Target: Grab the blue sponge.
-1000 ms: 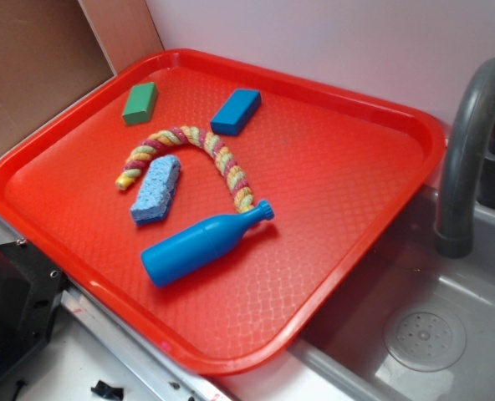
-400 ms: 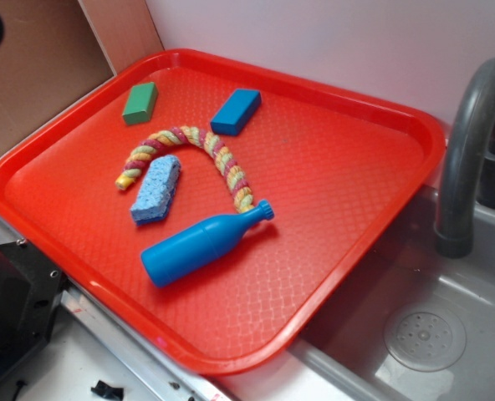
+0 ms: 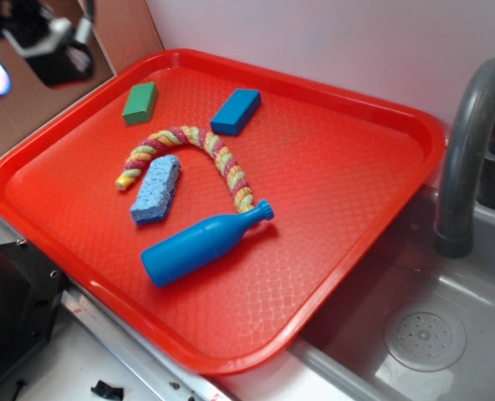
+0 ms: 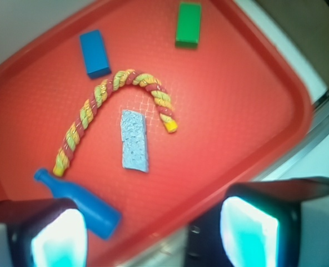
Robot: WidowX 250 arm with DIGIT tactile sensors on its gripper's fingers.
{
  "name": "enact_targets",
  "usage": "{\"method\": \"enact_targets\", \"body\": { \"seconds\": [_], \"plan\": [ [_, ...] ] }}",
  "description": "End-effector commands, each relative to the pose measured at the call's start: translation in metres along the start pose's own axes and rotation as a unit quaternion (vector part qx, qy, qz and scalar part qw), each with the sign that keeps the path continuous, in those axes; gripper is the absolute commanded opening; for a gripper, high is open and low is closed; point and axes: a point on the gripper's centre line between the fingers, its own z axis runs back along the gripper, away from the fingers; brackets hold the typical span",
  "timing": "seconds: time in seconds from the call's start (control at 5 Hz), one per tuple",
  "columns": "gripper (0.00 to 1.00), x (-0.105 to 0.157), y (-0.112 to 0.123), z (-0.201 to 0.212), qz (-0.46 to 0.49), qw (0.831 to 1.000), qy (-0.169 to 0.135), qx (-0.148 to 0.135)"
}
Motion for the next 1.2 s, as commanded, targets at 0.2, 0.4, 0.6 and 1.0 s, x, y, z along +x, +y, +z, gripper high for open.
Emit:
{"method": "enact_targets", "body": {
  "seconds": [0.2, 0.4, 0.6, 1.0],
  "plan": [
    [1.00, 0.016, -0.014, -0.081, 0.035, 0.998, -0.028, 0.052],
    [1.00, 0.019, -0.013, -0.107, 0.024, 0.997, -0.017, 0.074],
    [1.00, 0.024, -0.008, -0.126, 0.023, 0.996, -0.012, 0.089],
    [1.00, 0.024, -0.010, -0.148, -0.017, 0.997, 0.020, 0.076]
  ]
}}
